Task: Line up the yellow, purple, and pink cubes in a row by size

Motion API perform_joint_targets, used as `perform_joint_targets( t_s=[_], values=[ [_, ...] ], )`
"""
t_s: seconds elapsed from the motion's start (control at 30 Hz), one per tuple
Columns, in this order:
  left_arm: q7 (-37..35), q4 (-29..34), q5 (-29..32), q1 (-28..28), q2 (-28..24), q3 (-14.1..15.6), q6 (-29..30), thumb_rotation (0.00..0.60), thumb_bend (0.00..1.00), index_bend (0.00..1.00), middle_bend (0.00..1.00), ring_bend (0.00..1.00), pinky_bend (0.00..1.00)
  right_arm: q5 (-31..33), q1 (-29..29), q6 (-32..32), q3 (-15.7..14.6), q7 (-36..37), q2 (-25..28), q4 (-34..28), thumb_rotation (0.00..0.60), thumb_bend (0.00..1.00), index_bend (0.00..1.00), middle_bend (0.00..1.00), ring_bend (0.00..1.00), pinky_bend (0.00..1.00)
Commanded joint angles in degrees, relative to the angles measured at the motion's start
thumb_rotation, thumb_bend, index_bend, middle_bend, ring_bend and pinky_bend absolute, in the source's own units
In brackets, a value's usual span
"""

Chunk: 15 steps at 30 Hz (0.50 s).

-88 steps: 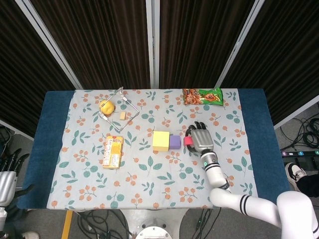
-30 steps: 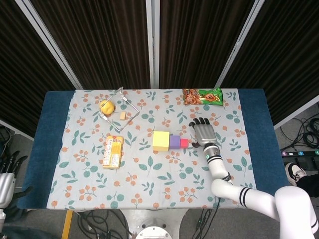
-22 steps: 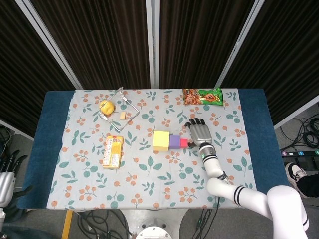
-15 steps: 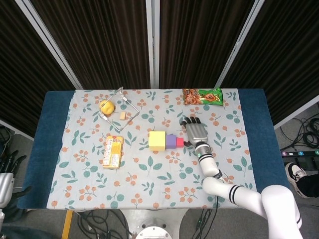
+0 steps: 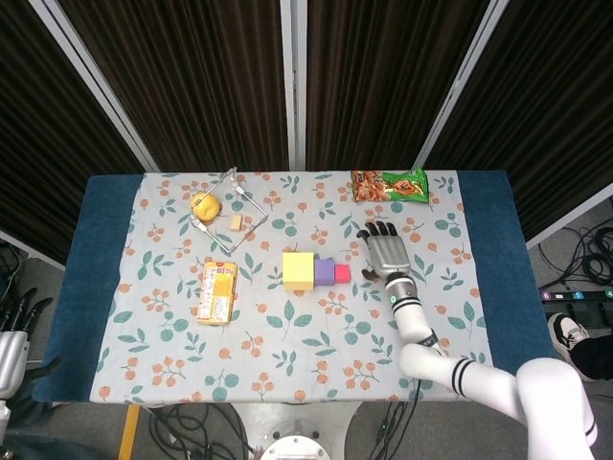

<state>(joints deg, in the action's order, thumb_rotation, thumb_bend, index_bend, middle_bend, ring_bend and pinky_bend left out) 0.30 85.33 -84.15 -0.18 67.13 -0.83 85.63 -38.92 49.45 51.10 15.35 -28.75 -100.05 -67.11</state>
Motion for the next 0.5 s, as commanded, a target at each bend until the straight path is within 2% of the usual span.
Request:
perform_joint_targets(
  t_s=[0.03,0.27,0.5],
  values=[
    [-0.1,0.0,-0.3,-0.2,0.1,-0.1,0.2,0.6,0.04,0.21,0.16,0.14,0.19,-4.5,-5.5,5.8,-1.2,3.5,7.7,-9.1,0.6,0.12,0.23,0.09,0.0,0.01],
    [0.0,0.4,-1.0,-0.8,0.6,-0.2,-0.1,0.6,0.04,0.21,0.16,0.14,0.19,-13.4,-17.6,17.7,-5.2,10.8,22.5,-24.8,0.6,0.21,0.23,0.12,0.0,0.01],
    [1.0,1.5,-1.5,-1.7,0.7,-0.2,-0.9,0.6,0.04,0.21,0.16,0.14,0.19,-24.7,-28.8,26.6,-11.5,20.8,31.5,-31.2,0.6,0.22,0.22,0.11,0.0,0.01]
  ],
)
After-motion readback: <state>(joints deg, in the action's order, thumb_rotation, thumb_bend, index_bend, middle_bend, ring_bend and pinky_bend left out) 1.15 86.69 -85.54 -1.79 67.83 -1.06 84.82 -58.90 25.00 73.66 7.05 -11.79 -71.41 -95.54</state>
